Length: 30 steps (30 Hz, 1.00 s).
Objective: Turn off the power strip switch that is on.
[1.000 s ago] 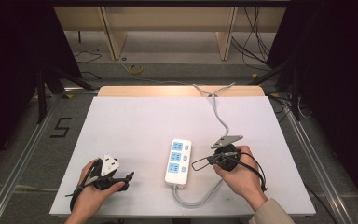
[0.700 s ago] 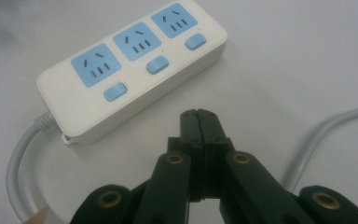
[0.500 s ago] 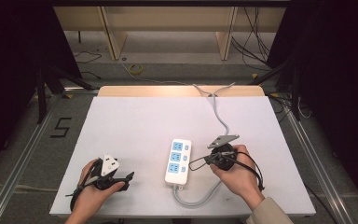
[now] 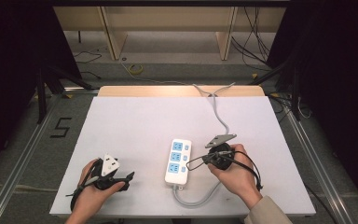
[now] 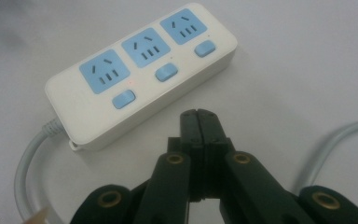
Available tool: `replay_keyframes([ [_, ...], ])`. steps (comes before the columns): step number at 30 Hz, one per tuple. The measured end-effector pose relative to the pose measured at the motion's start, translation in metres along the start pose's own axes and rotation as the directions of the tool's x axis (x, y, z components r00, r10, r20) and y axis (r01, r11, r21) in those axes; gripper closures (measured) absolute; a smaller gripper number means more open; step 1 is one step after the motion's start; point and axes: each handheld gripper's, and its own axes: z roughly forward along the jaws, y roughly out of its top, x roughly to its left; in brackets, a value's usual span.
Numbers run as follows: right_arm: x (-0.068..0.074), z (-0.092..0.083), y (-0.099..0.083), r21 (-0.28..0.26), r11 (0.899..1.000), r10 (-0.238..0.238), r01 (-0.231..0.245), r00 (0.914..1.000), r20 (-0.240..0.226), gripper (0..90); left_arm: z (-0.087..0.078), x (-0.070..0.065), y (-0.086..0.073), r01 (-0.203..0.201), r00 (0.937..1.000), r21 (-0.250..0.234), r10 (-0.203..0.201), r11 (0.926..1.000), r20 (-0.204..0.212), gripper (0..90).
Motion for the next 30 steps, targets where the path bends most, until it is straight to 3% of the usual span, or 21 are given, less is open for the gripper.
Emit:
replay_keyframes([
  [30,0.013,0.009,0.012,0.015,0.999,-0.033,0.033,0.9992,-0.025,90.0,0.000,-0.001,0.001,-0.004,1.0000,-0.001,0.004,1.0000,0.001,21.4],
])
